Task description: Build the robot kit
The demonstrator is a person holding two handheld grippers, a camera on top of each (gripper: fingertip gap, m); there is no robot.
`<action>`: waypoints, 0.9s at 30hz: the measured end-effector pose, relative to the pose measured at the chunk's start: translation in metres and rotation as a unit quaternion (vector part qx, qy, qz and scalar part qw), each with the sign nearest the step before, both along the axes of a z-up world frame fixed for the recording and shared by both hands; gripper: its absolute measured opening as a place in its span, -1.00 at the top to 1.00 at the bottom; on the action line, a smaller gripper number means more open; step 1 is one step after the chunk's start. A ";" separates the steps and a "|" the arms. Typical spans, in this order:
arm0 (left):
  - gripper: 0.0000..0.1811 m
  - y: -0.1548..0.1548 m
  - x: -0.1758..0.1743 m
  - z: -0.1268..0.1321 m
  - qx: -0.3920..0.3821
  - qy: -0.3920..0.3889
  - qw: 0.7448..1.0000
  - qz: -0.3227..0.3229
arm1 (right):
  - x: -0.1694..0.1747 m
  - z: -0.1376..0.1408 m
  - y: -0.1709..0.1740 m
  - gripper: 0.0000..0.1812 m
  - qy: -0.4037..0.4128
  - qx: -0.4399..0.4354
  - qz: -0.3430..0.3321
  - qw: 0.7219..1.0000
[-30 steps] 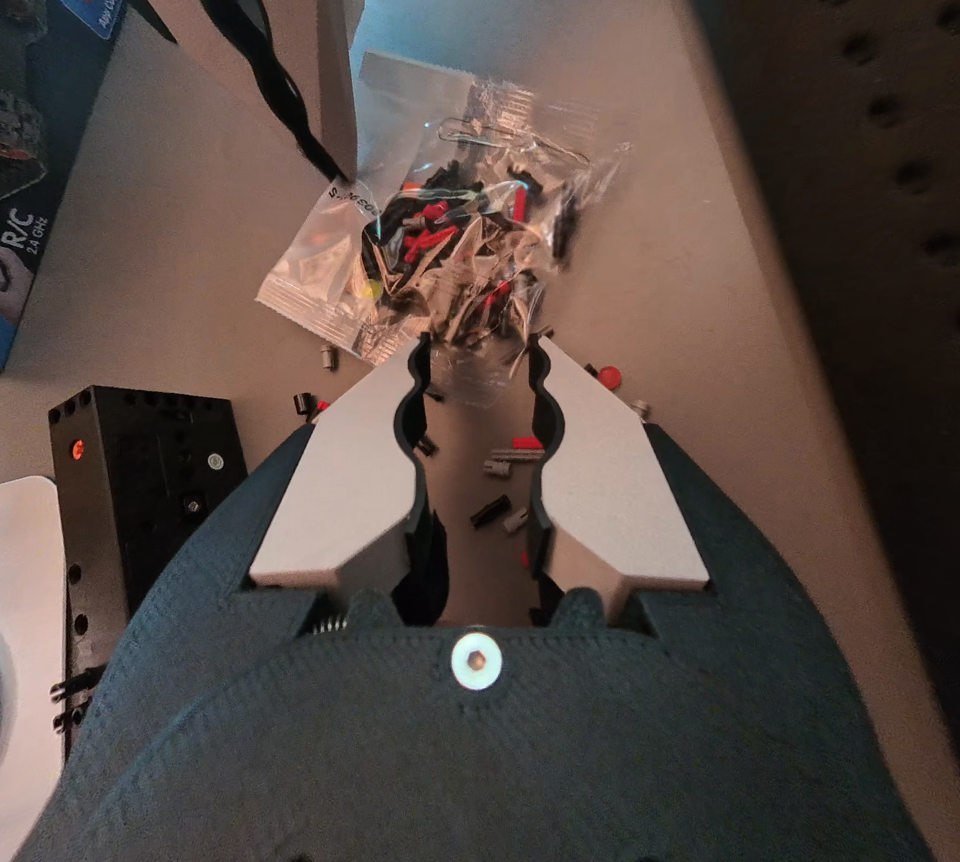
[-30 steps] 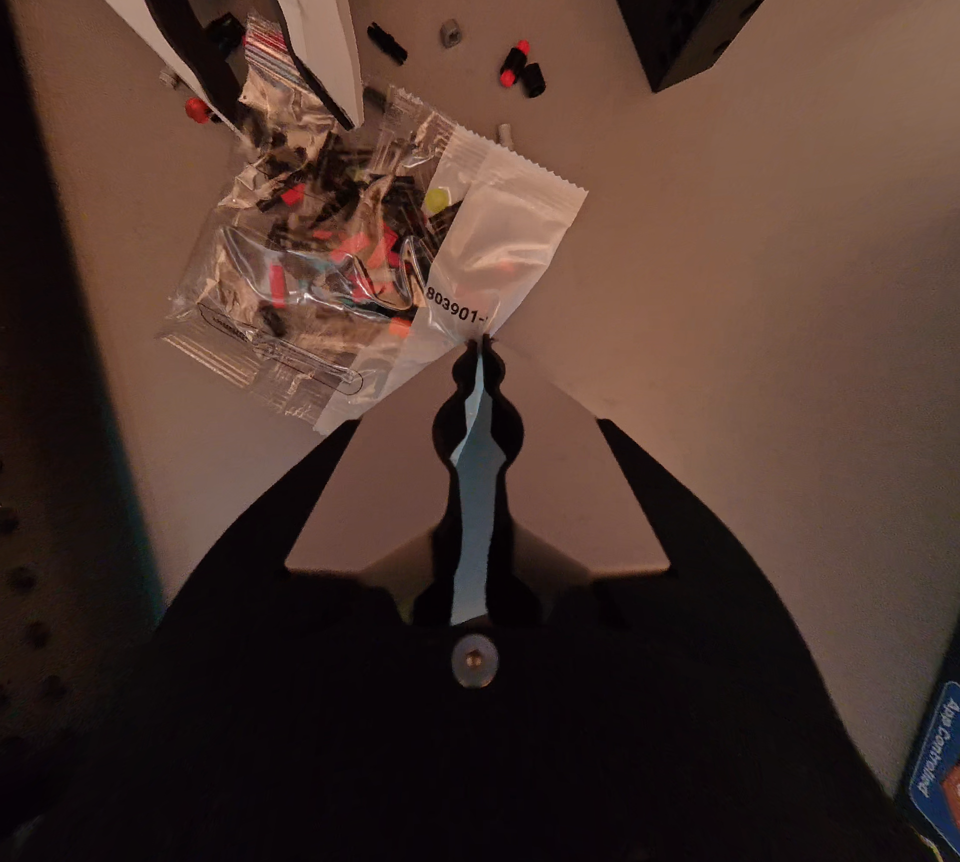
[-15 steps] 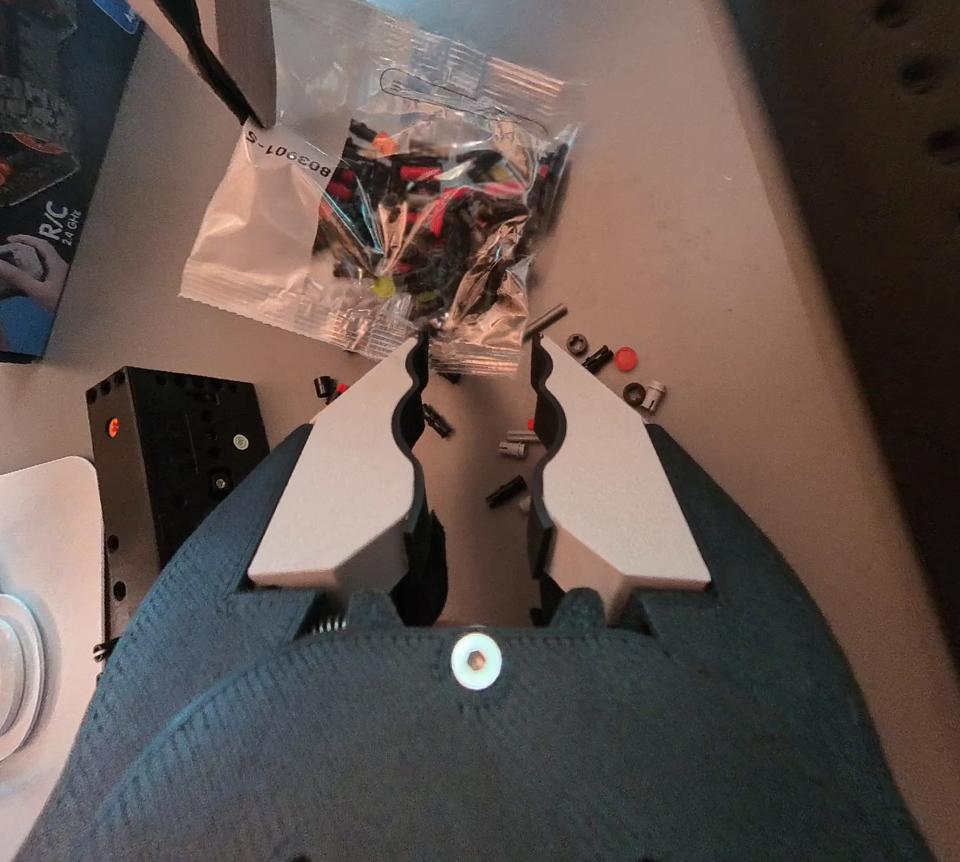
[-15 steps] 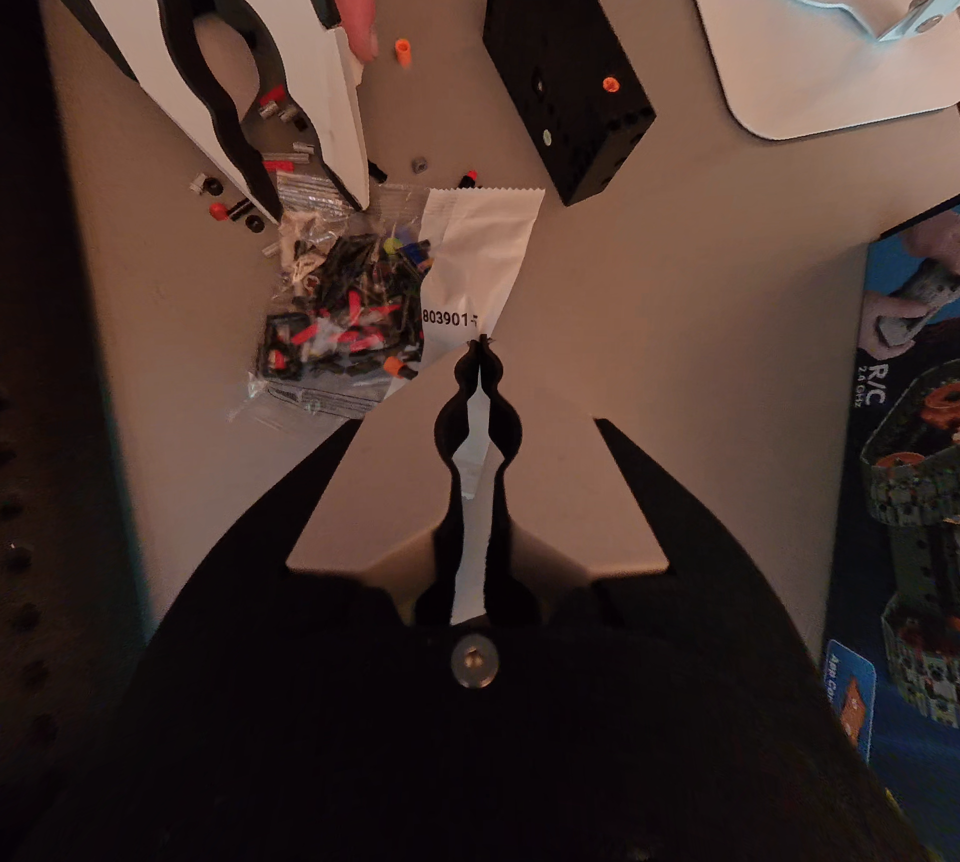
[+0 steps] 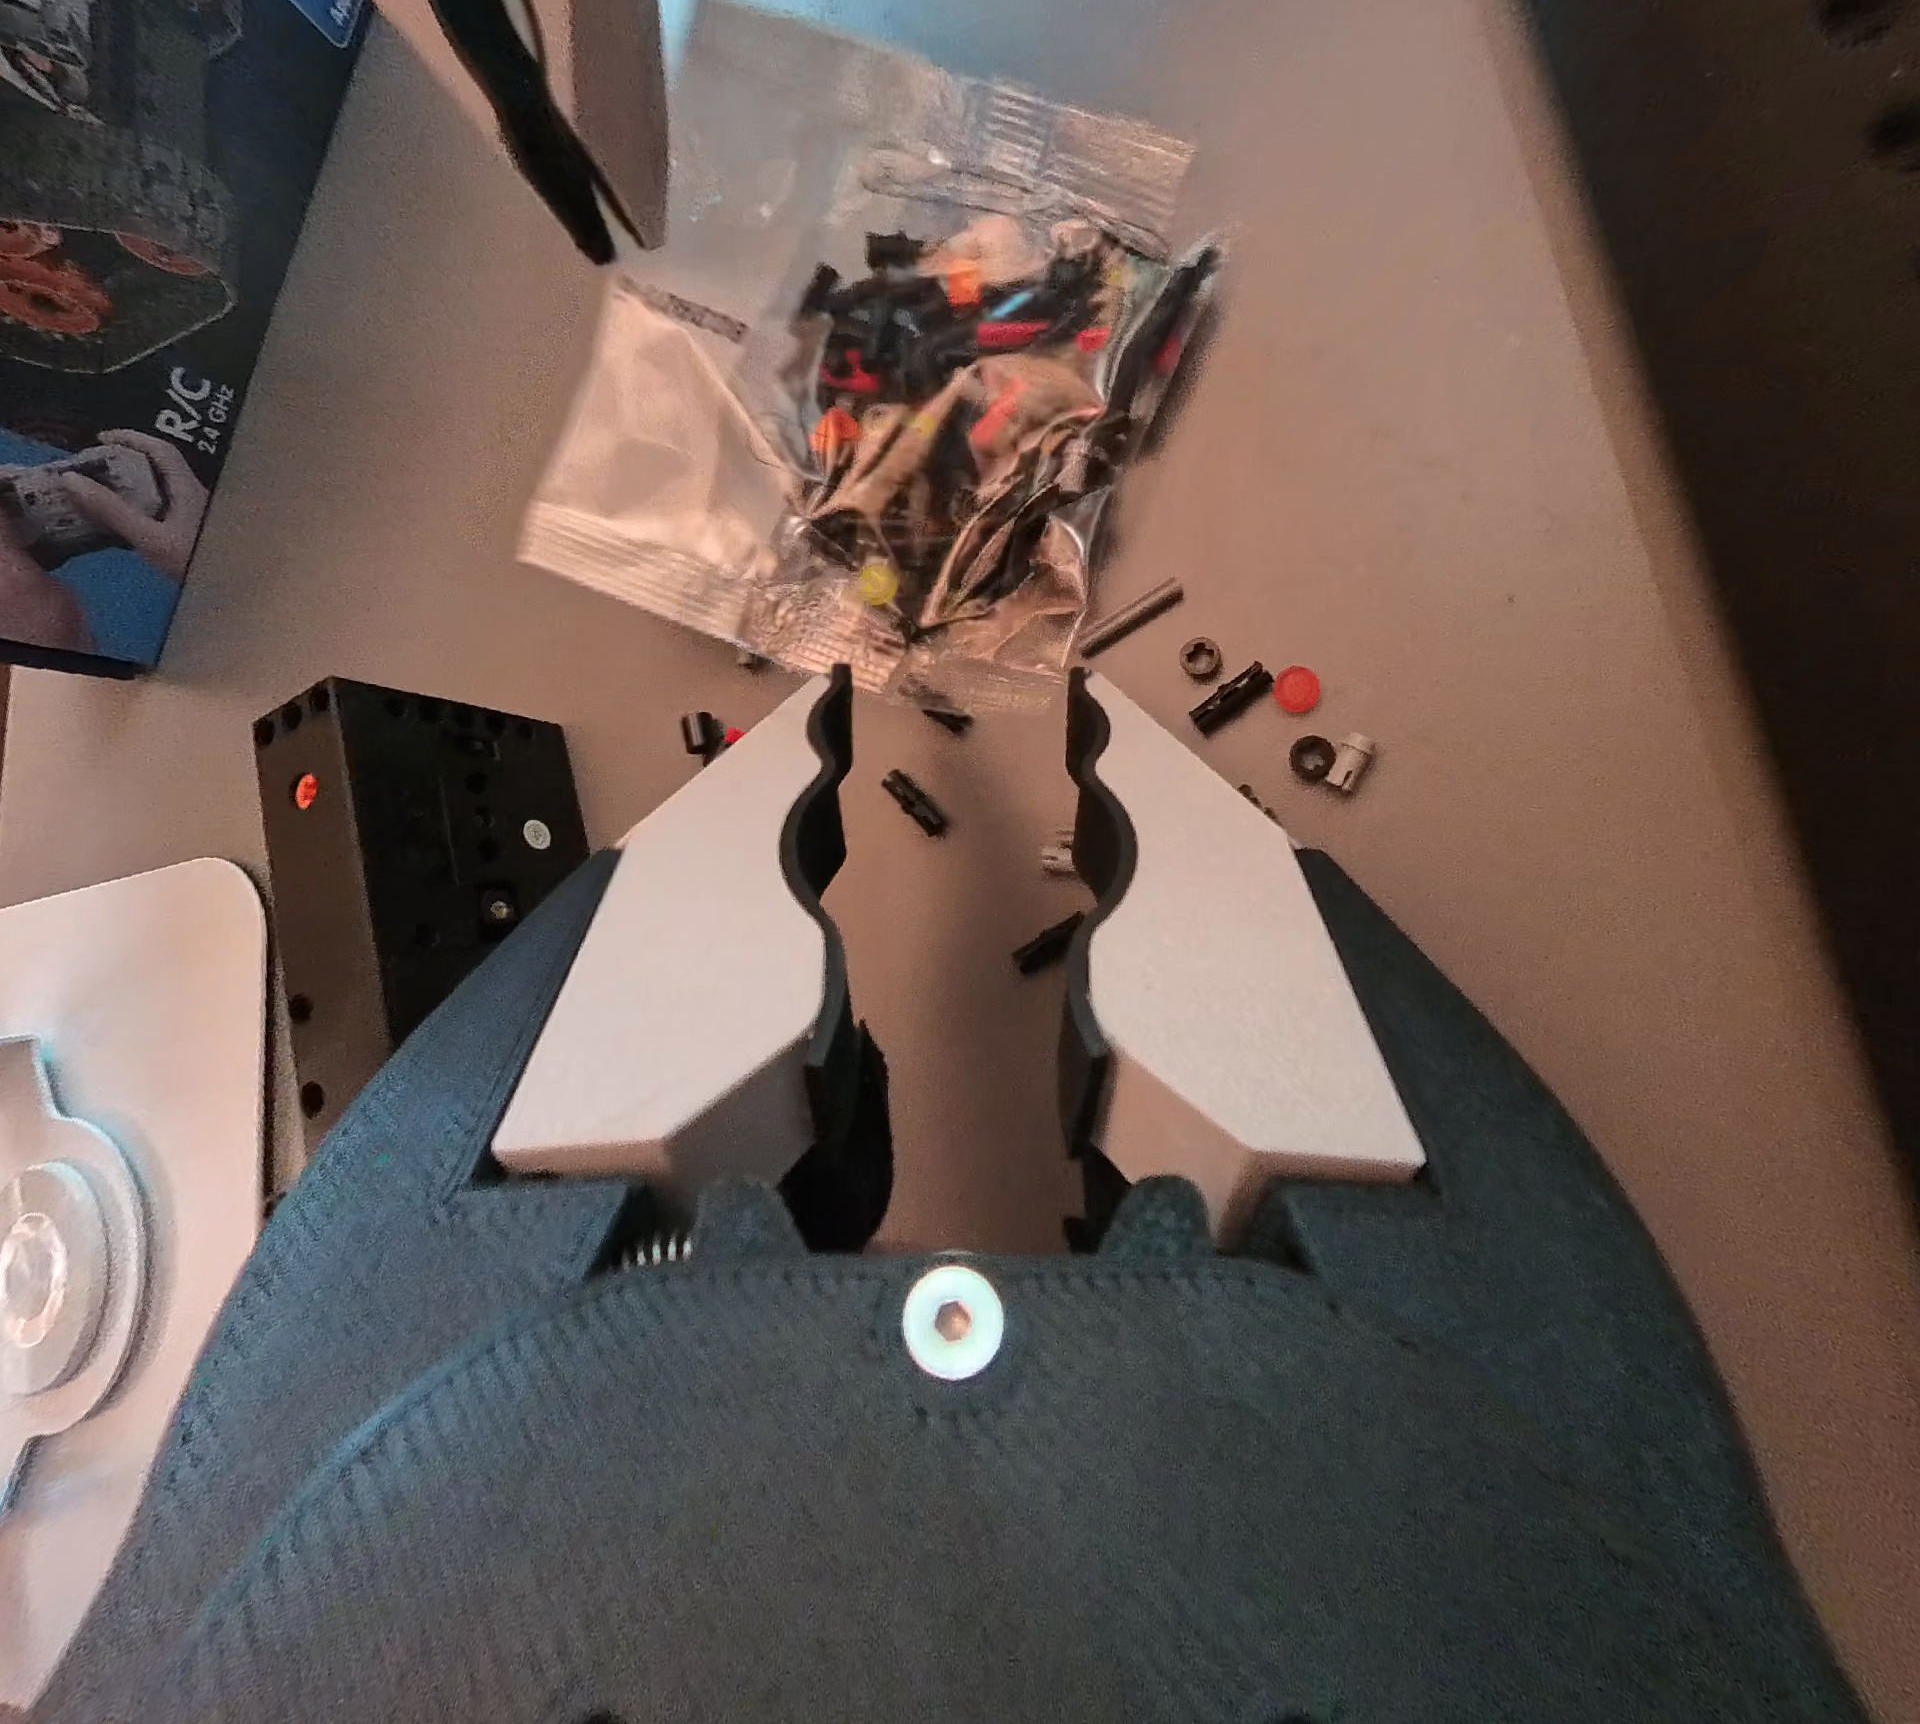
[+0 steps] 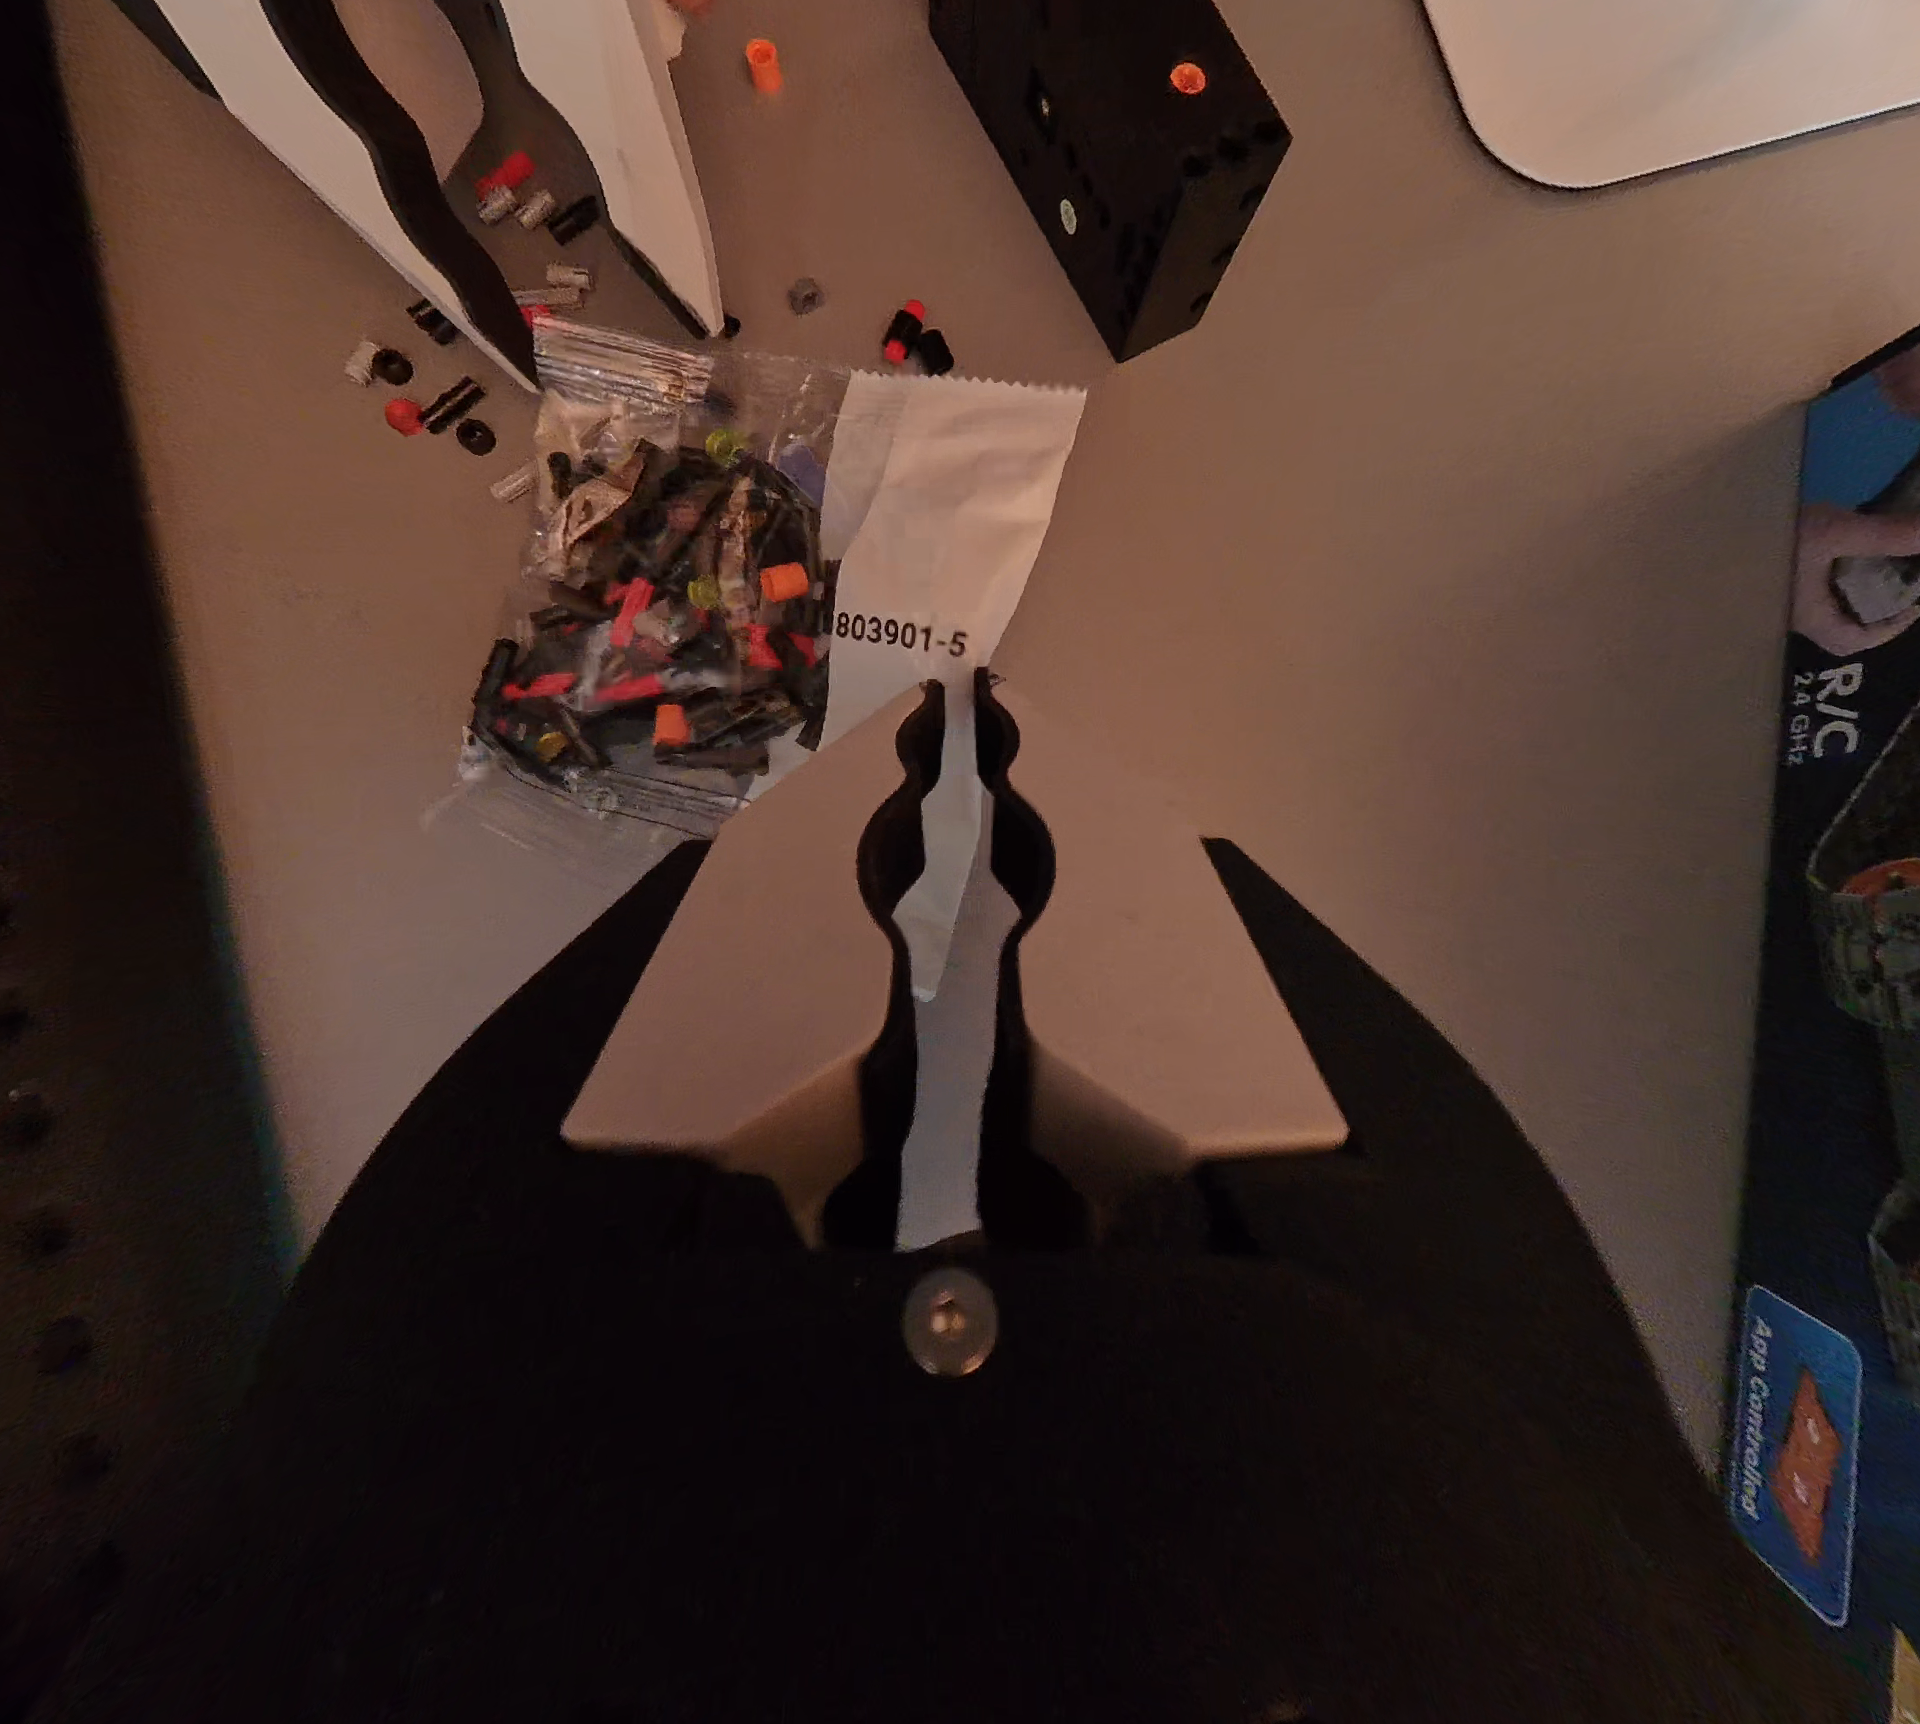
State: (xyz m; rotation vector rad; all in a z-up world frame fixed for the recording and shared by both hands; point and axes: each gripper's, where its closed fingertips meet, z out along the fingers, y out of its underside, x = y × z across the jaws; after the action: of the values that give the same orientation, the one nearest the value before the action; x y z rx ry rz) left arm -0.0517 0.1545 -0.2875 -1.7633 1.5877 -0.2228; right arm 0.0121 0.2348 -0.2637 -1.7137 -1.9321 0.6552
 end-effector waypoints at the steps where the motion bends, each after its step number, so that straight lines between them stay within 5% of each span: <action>1: 0.57 0.001 -0.001 0.001 0.003 0.000 1.000 0.002 | 0.000 -0.001 0.001 0.92 0.001 0.000 0.000 1.000; 7: 0.58 0.010 -0.018 0.033 0.047 -0.015 0.998 0.041 | -0.004 0.003 0.002 0.83 0.044 0.006 0.024 0.999; 11: 0.58 0.020 -0.063 0.069 0.105 -0.006 0.989 0.102 | -0.009 0.009 0.004 0.85 0.071 0.019 0.031 0.997; 16: 0.58 0.022 -0.170 0.127 0.173 0.025 0.959 0.223 | -0.014 0.007 0.009 0.87 0.091 0.037 0.032 0.995; 20: 0.60 0.015 -0.293 0.163 0.203 0.092 0.907 0.359 | -0.017 0.005 0.019 0.90 0.101 0.051 0.019 0.993; 27: 0.72 0.009 -0.372 0.121 0.121 0.110 0.895 0.415 | -0.015 -0.003 0.025 0.90 0.097 0.057 0.012 0.994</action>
State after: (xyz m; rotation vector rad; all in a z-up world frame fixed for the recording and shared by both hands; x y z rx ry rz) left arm -0.4235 0.1635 -0.1663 -2.1330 0.8161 0.5770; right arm -0.0032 0.2598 -0.2669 -1.5015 -1.8211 0.6793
